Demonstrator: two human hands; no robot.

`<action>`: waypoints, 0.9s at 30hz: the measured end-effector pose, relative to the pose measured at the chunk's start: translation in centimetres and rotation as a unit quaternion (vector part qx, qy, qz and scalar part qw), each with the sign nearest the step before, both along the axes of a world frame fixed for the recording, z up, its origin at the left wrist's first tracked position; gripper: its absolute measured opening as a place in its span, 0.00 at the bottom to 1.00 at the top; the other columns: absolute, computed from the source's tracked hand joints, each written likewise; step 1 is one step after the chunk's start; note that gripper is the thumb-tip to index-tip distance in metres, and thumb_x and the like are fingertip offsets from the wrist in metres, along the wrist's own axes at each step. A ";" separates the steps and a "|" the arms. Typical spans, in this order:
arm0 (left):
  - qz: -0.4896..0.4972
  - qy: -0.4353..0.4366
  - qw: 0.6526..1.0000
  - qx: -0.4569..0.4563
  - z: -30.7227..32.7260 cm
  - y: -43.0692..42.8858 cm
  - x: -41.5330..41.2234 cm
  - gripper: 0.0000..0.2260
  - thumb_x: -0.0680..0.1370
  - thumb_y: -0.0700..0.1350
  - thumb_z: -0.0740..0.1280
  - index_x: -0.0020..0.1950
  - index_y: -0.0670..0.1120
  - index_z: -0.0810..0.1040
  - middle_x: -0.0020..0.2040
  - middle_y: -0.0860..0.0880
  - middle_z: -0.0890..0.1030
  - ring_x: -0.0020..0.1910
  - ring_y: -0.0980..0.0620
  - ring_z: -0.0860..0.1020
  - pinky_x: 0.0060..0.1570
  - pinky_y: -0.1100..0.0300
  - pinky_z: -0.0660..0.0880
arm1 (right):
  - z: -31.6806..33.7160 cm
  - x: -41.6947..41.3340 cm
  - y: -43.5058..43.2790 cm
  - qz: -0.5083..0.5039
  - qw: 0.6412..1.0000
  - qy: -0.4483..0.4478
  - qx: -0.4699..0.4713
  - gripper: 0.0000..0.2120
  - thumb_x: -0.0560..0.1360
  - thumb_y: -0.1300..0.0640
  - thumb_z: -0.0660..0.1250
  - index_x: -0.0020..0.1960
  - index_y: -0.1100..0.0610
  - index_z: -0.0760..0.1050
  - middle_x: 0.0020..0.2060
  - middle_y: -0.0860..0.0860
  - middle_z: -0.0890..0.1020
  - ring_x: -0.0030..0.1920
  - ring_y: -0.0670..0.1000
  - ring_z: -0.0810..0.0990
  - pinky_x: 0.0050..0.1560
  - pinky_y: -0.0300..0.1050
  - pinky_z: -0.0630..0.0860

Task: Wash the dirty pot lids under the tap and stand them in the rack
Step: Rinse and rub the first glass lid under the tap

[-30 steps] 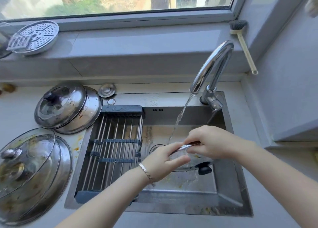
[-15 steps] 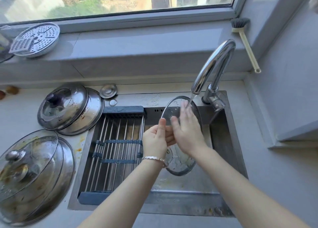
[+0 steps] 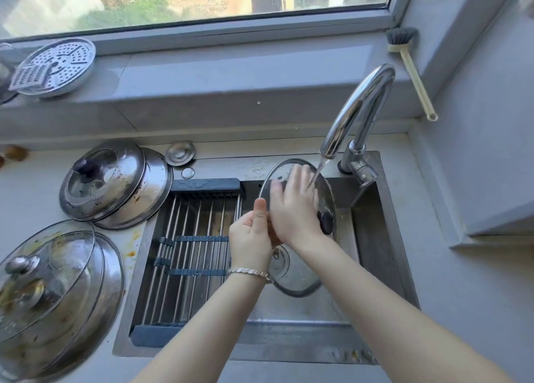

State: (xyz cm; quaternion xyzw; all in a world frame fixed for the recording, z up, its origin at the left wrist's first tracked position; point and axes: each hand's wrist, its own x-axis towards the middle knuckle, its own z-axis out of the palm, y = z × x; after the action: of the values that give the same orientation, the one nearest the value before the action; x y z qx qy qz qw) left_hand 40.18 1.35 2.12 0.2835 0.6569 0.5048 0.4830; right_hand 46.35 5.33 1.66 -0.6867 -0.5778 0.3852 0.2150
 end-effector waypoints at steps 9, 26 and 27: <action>-0.009 -0.029 0.999 -0.016 -0.2 -0.3 0.2 0.22 0.79 0.50 0.58 0.30 0.38 0.73 0.18 0.50 0.75 0.19 0.57 0.75 0.22 0.63 0.75 | 0.0 0.3 1.2 -0.036 0.996 -0.009 -0.085 0.30 0.81 0.45 0.44 0.76 0.61 0.41 0.76 0.58 0.42 0.76 0.56 0.39 0.74 0.52 0.38; 0.081 -0.095 0.992 -0.028 1.5 -0.8 -0.4 0.21 0.80 0.53 0.56 0.38 0.37 0.73 0.28 0.44 0.83 0.27 0.48 0.82 0.27 0.60 0.79 | -5.6 7.1 3.5 -0.085 0.978 0.163 -0.102 0.26 0.81 0.45 0.47 0.76 0.54 0.53 0.76 0.50 0.56 0.75 0.50 0.53 0.73 0.48 0.50; 0.096 -0.117 0.987 -0.047 1.2 -0.6 -0.6 0.22 0.80 0.54 0.56 0.39 0.37 0.73 0.28 0.44 0.83 0.27 0.48 0.82 0.26 0.61 0.78 | -5.9 7.3 2.9 -0.065 0.985 0.144 -0.064 0.25 0.81 0.47 0.47 0.76 0.54 0.53 0.76 0.49 0.55 0.75 0.48 0.52 0.73 0.46 0.49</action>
State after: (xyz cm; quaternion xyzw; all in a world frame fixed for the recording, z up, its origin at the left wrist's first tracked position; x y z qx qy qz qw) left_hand 39.61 0.74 3.34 0.1355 0.6430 0.5469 0.5187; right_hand 53.64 8.22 -4.23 -0.6726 -0.4687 0.5015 0.2765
